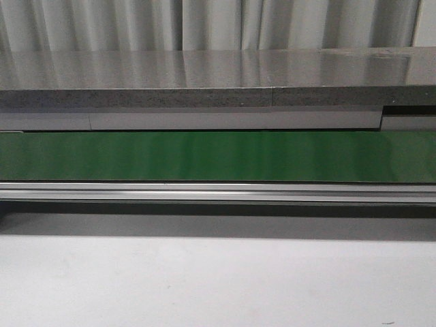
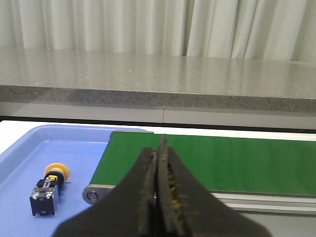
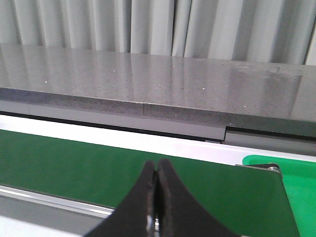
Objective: Move button from right to left
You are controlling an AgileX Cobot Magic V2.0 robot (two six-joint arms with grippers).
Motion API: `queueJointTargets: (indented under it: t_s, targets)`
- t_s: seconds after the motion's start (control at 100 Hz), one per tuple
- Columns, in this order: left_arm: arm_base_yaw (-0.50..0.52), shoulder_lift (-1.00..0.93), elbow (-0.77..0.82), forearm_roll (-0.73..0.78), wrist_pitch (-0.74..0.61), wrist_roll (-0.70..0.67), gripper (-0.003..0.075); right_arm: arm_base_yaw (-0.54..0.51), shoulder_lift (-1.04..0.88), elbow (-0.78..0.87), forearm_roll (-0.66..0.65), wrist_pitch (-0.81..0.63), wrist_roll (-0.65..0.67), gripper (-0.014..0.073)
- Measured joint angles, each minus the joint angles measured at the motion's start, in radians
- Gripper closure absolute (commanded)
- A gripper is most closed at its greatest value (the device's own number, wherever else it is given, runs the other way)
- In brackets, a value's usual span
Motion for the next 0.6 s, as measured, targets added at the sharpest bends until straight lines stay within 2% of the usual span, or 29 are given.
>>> queueJointTargets:
  t_s: [0.1, 0.22, 0.41, 0.6]
  targets:
    - [0.000, 0.000, 0.000, 0.000, 0.000, 0.000, 0.0740, -0.025, 0.000, 0.054, -0.024, -0.098, 0.000, 0.0652]
    - [0.000, 0.000, 0.000, 0.000, 0.000, 0.000, 0.0740, -0.044, 0.000, 0.151, -0.114, -0.205, 0.030, 0.0652]
    - [0.000, 0.000, 0.000, 0.000, 0.000, 0.000, 0.0740, -0.046, -0.002, 0.289, -0.351, -0.344, 0.255, 0.0652]
    - [0.000, 0.000, 0.000, 0.000, -0.001, 0.000, 0.0740, -0.046, -0.002, 0.312, -0.427, -0.391, 0.329, 0.0652]
